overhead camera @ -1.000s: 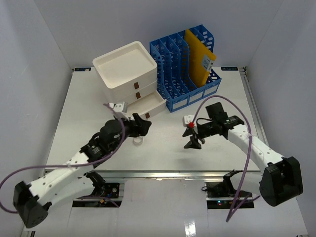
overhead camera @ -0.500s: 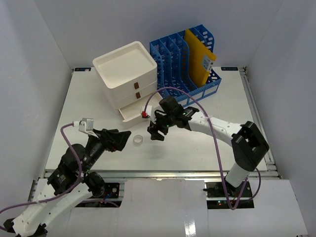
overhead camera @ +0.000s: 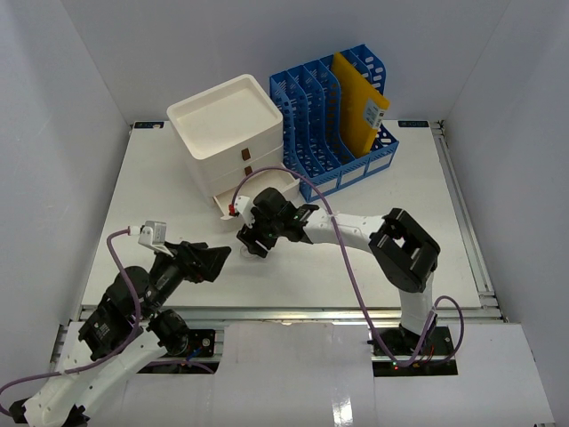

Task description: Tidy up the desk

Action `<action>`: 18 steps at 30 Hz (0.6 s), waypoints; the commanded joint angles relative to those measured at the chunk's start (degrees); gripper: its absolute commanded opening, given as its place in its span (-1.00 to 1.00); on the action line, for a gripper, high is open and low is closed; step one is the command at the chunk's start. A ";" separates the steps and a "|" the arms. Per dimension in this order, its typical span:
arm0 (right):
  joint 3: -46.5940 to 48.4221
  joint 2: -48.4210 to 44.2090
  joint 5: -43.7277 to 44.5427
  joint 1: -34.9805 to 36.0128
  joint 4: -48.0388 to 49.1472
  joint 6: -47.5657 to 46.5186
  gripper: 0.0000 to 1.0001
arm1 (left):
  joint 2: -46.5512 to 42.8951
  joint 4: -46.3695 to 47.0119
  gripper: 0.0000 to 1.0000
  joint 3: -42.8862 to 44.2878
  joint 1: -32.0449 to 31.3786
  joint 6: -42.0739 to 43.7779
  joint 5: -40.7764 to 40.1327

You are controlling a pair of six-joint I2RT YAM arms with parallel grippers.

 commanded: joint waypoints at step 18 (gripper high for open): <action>2.74 5.64 4.61 0.05 3.11 1.87 0.02 | -4.63 -5.37 0.96 1.67 -0.01 0.67 1.39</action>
